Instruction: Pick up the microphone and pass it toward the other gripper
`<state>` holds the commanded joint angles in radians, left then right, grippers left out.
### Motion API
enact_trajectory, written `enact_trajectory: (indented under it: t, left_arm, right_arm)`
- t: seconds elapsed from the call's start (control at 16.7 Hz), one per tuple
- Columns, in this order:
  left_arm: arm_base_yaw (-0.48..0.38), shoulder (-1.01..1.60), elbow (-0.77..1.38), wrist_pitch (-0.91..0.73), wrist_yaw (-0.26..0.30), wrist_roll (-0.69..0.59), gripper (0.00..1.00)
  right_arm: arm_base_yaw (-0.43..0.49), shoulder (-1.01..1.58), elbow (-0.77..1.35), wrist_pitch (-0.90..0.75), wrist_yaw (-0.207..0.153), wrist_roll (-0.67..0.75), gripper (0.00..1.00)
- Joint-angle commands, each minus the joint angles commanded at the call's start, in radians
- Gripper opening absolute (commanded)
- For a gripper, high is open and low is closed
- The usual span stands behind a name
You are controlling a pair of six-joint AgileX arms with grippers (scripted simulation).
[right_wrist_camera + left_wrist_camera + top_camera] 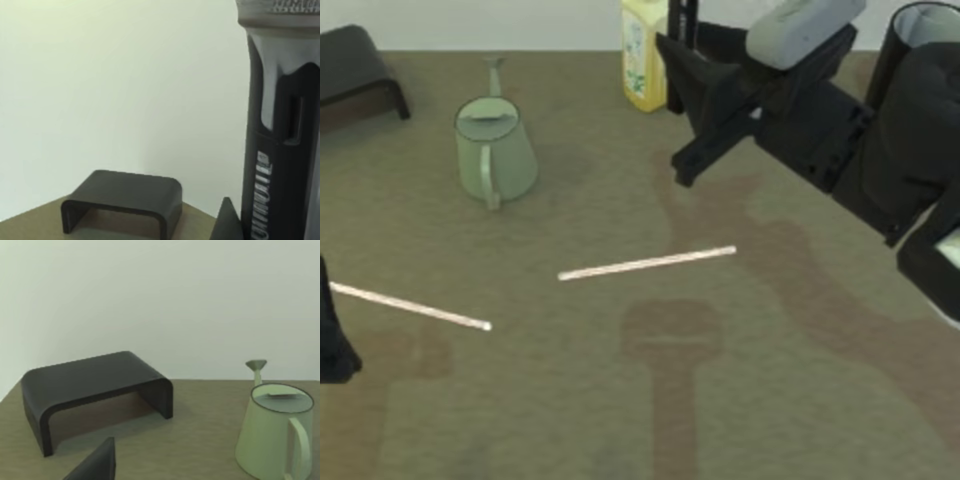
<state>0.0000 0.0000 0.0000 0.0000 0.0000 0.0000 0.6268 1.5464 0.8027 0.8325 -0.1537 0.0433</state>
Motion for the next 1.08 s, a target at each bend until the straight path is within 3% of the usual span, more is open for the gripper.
enact_trajectory:
  t: [0.66,1.08]
  left_arm:
    - [-0.011,0.013,0.01,0.007,0.003,0.0,1.0]
    - [-0.227,0.381,0.234,0.169,0.045,0.009,1.0]
  right_arm:
    - [0.0,0.0,0.0,0.0,0.0,0.0,0.0]
    - [0.0,0.0,0.0,0.0,0.0,0.0,0.0]
